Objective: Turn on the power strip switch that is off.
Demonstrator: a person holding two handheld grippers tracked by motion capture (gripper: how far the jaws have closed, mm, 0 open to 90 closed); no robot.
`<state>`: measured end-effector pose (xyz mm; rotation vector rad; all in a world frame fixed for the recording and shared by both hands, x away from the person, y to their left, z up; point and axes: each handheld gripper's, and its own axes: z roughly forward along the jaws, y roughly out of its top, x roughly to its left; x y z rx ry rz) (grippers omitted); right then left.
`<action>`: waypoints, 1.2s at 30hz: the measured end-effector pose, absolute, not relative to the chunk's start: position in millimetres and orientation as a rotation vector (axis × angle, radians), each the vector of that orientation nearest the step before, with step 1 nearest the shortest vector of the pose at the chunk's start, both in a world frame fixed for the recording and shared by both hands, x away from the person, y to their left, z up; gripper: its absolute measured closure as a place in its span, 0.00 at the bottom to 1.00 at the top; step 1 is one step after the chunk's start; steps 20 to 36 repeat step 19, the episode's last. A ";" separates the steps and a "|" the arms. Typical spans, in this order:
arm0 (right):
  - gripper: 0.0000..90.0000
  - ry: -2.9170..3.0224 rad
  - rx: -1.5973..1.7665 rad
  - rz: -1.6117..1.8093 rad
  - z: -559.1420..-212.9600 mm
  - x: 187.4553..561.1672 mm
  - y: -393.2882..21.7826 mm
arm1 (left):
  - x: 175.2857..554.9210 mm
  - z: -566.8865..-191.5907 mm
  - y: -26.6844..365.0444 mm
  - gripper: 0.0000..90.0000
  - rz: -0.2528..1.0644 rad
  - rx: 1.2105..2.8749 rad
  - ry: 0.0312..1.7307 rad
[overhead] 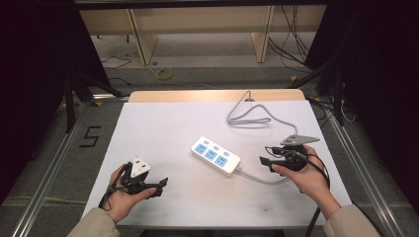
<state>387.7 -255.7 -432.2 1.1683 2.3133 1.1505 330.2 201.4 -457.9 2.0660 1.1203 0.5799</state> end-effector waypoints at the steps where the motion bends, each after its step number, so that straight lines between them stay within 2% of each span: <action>1: 0.41 2.307 1.171 1.160 -433.3 385.7 -256.9 | 329.9 -457.6 201.5 0.19 0.581 2.066 1.117; 10: 0.41 2.262 1.180 1.188 -436.5 374.6 -264.7 | 328.8 -456.9 201.6 0.19 0.583 2.062 1.115; 36: 0.41 2.242 1.182 1.209 -436.9 374.2 -267.7 | 328.9 -457.6 198.2 0.18 0.574 2.071 1.104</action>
